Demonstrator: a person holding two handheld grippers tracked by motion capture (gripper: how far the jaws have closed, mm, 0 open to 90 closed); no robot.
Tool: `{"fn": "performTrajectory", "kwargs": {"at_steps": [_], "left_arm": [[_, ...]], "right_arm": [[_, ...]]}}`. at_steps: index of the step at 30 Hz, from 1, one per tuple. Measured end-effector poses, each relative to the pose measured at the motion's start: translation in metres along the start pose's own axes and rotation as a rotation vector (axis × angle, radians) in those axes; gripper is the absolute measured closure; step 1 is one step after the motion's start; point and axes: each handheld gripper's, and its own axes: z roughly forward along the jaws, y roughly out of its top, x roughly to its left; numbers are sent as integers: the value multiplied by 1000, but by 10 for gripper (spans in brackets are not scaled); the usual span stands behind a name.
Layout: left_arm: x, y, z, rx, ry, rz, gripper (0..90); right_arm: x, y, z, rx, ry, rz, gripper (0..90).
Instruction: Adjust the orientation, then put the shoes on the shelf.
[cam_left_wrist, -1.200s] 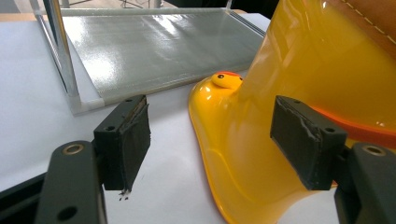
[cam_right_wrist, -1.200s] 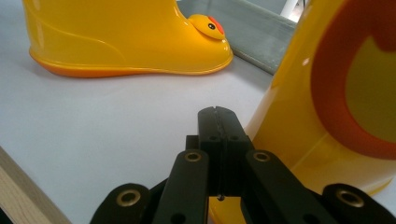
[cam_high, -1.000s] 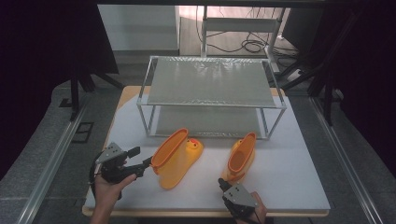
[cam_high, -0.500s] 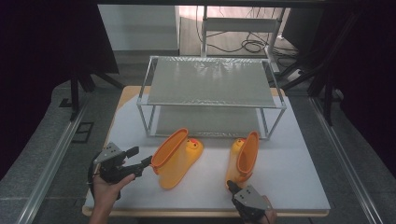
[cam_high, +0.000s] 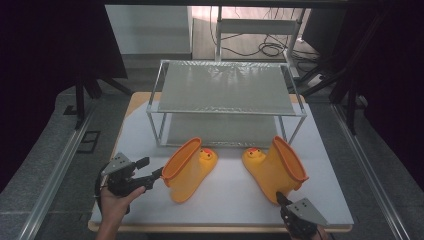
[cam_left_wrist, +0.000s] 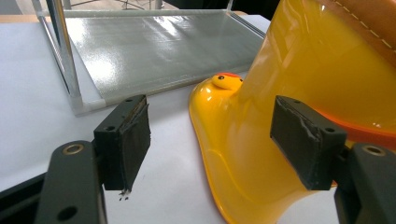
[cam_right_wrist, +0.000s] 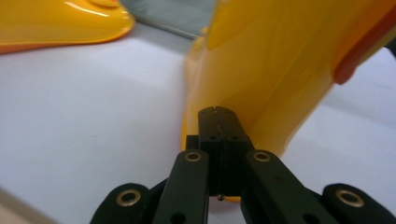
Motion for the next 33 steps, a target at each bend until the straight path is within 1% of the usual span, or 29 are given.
{"fn": "performTrajectory", "kwargs": {"at_steps": [4, 6, 8, 9, 10, 11, 12, 14, 16, 18, 20, 22, 23, 24, 25, 26, 28, 29, 30, 32, 33], "left_arm": [[0, 0, 0, 0, 1, -1, 283], [0, 0, 1, 0, -2, 1, 283], [-2, 1, 1, 0, -9, 7, 283], [-2, 1, 1, 0, -9, 7, 283], [-2, 2, 1, -1, -11, 5, 283], [-4, 2, 0, -10, -19, 5, 283], [-5, 3, -1, -12, -20, 6, 283], [-6, 3, -4, -19, -19, 9, 283], [-3, 2, -8, -28, -17, -2, 283], [2, 1, -11, -31, -5, -14, 283], [4, 1, -14, -41, 3, -30, 285], [5, 1, -16, -46, 3, -33, 285], [5, 2, -19, -53, 5, -31, 285], [5, 2, -19, -53, 5, -31, 285], [5, 3, -19, -57, 5, -33, 285], [5, 3, -21, -65, 0, -41, 284], [4, 4, -22, -72, 2, -43, 282], [4, 4, -22, -72, 2, -43, 280], [3, 4, -25, -81, -3, -44, 279], [3, 4, -26, -87, -12, -49, 278], [4, 3, -28, -89, -18, -57, 277]], "right_arm": [[-11, -1, 0, -1, 2, 46, 895], [-12, -1, 0, 1, 7, 50, 895], [-7, 0, -4, -20, 29, 52, 885], [-7, 0, -4, -20, 29, 52, 885], [-5, 1, -5, -28, 38, 46, 882], [0, 4, -8, -47, 55, 30, 876], [0, 5, -9, -51, 60, 28, 872], [0, 5, -9, -59, 75, 44, 858], [-1, 5, -10, -68, 98, 63, 843], [-2, 6, -11, -76, 120, 81, 834], [-2, 7, -11, -83, 130, 78, 821], [-2, 7, -12, -83, 133, 77, 811], [-2, 8, -13, -90, 143, 72, 772], [-2, 8, -13, -90, 143, 72, 772], [-2, 7, -14, -91, 142, 75, 737], [-2, 8, -14, -94, 146, 70, 634], [0, 8, -16, -97, 155, 64, 564], [0, 8, -16, -97, 155, 64, 564], [2, 7, -19, -94, 166, 52, 502], [2, 6, -20, -98, 168, 52, 485], [2, 5, -25, -102, 181, 52, 456]]}}
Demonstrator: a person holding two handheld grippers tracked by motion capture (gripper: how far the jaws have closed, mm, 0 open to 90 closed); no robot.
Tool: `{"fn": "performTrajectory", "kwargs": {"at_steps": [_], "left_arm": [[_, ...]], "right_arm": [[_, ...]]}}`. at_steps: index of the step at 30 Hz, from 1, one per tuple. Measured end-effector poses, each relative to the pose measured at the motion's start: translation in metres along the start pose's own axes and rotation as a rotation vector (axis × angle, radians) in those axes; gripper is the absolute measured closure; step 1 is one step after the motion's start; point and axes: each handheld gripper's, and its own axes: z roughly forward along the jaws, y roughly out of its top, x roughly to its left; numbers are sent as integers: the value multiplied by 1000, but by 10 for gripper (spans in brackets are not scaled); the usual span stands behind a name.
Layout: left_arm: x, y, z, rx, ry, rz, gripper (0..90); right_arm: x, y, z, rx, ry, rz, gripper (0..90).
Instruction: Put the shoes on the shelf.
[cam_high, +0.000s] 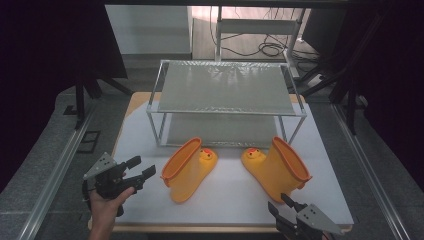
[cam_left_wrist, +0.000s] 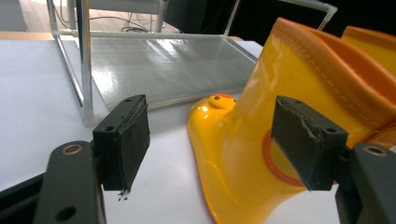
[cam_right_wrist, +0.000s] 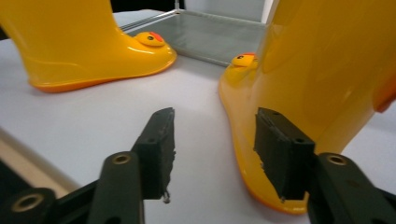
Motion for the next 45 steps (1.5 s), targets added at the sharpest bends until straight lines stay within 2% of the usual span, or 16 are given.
{"fn": "performTrajectory", "kwargs": {"at_steps": [1, 3, 6, 7, 9, 13, 15, 17, 19, 20, 21, 22, 29, 36, 45], "left_arm": [[0, 0, -1, 1, -2, -3, 277], [1, 0, -3, 4, -8, -7, 275], [1, 0, -6, 3, -20, -17, 273], [0, -2, -7, 8, -24, -14, 266], [-3, -8, -12, 13, -44, -16, 266], [-7, -15, -14, 18, -70, -15, 256], [-8, -18, -14, 21, -85, -16, 242], [-10, -20, -14, 26, -114, -21, 230], [-11, -20, -14, 27, -120, -22, 223], [-12, -21, -14, 27, -129, -23, 217], [-15, -22, -13, 26, -155, -29, 197], [-15, -22, -13, 26, -155, -29, 190], [-30, -26, -9, 23, -219, -4, 148], [-42, -28, 3, 40, -228, 15, 138], [-54, -25, 32, 60, -179, 45, 140]], "right_arm": [[0, -1, -2, -4, -1, -1, 446], [-2, -3, -9, -11, 25, 14, 430], [-4, -7, -14, -15, 28, 15, 416], [-8, -10, -20, -27, 54, 35, 404], [-12, -12, -26, -33, 71, 45, 392], [-19, -14, -34, -47, 58, 54, 378], [-30, -15, -39, -49, 42, 91, 356], [-35, -14, -41, -50, 36, 106, 340], [-37, -13, -41, -46, 37, 109, 330], [-39, -13, -41, -44, 30, 111, 317], [-43, -13, -39, -40, 27, 125, 299], [-43, -13, -39, -40, 27, 125, 299], [-49, -6, -33, -38, 28, 162, 223], [-51, 1, -28, -38, 26, 158, 191], [-55, 8, -21, -36, 13, 165, 155]]}}
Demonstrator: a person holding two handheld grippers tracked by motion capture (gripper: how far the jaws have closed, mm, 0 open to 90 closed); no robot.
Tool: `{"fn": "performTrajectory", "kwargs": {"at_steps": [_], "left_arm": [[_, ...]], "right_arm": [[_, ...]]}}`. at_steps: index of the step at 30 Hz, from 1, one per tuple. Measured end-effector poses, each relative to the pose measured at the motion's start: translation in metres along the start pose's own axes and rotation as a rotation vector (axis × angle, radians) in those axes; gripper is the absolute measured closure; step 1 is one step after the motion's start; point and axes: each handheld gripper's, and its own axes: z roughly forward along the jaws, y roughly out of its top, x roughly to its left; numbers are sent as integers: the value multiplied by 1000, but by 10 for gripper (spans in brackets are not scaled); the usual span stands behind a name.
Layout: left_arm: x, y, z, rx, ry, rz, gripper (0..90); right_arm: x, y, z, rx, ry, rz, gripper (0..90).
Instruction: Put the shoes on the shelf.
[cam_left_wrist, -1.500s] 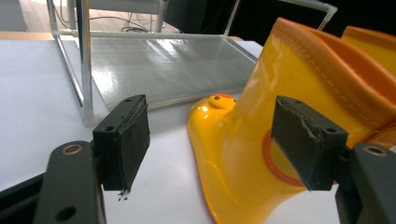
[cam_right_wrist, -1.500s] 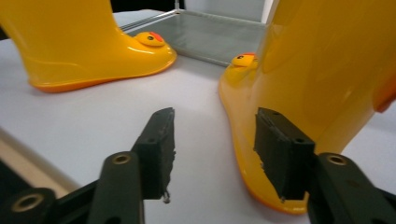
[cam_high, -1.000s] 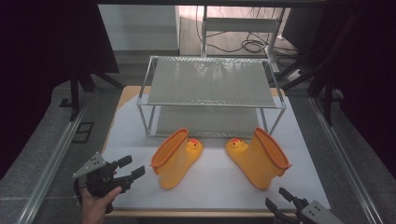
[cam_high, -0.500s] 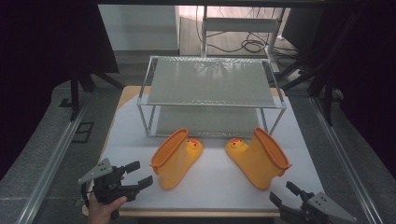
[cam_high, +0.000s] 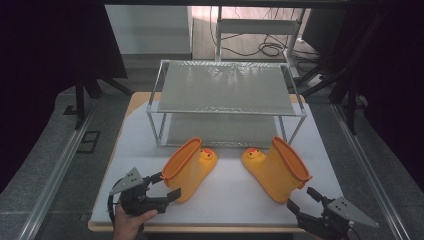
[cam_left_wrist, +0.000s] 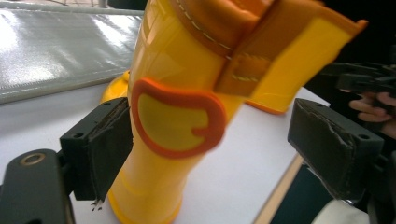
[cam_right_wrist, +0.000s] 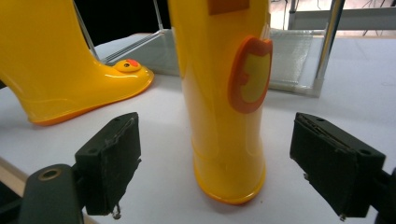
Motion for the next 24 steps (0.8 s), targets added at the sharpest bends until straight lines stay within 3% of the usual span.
{"fn": "performTrajectory", "kwargs": {"at_steps": [2, 8, 9, 18, 24], "left_arm": [[-1, 2, 5, 3, 21, 14, 141], [2, 5, 15, -15, 66, 2, 145], [3, 6, 17, -16, 88, 7, 148], [6, 8, 27, -26, 106, -4, 169], [6, 9, 34, -32, 100, -12, 219]], "right_arm": [[-1, 1, 2, 2, -2, -2, 151], [-2, 7, 9, -7, -17, 0, 148], [-2, 8, 13, -3, -18, 0, 148], [-2, 13, 28, 3, -23, -6, 161], [-3, 16, 42, 0, -9, 6, 248]]}}
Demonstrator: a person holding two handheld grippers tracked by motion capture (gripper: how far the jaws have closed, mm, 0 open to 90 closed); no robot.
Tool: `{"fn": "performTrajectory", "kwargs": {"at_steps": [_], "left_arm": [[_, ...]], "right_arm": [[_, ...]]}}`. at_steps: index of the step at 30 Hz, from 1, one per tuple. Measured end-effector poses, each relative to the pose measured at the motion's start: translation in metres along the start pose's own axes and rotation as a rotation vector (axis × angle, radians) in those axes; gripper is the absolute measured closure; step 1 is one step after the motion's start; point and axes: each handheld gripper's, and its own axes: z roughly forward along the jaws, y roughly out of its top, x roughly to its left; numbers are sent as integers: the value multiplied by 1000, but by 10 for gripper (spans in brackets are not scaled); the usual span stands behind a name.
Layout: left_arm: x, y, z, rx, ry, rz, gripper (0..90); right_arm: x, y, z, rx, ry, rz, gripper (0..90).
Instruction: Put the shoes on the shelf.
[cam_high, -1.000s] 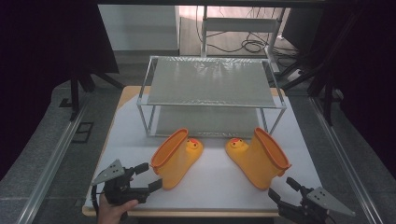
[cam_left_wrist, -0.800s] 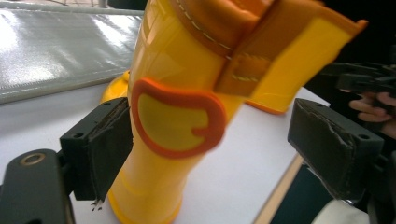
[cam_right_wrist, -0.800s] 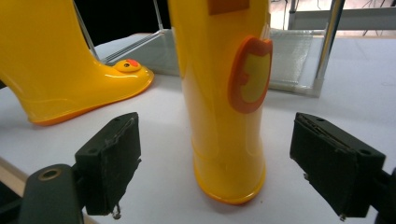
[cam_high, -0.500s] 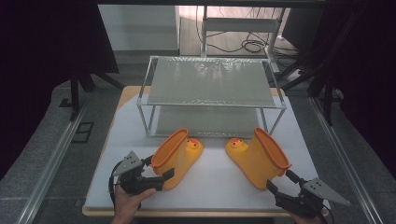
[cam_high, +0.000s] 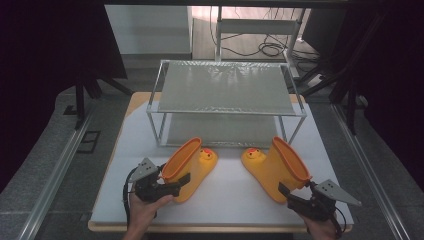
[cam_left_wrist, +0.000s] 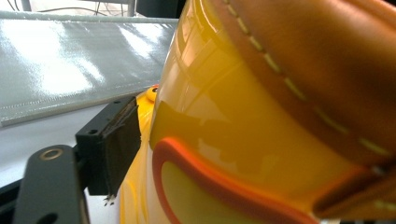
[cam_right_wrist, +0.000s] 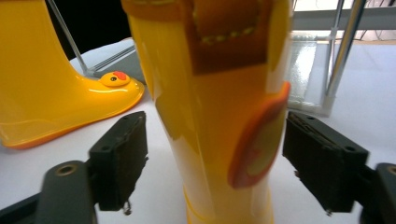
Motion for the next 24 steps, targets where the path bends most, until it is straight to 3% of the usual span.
{"fn": "performTrajectory", "kwargs": {"at_steps": [4, 9, 12, 16, 20, 24], "left_arm": [[-2, -1, 1, -11, 7, 4, 287], [-2, -2, 0, -33, 31, -28, 373], [-3, -3, 0, -42, 51, -16, 422], [-5, -5, 0, -48, 102, -2, 514], [-4, -6, 0, -56, 120, -3, 559], [-6, -8, 1, -71, 126, -7, 702]], "right_arm": [[0, 2, 5, -8, -12, 5, 307], [-3, 2, 7, -19, -33, 31, 364], [-4, 3, 9, -20, -41, 50, 394], [-4, 4, 10, -16, -73, 71, 505], [-4, 4, 10, -10, -83, 71, 565], [-4, 3, 10, -7, -80, 70, 649]]}}
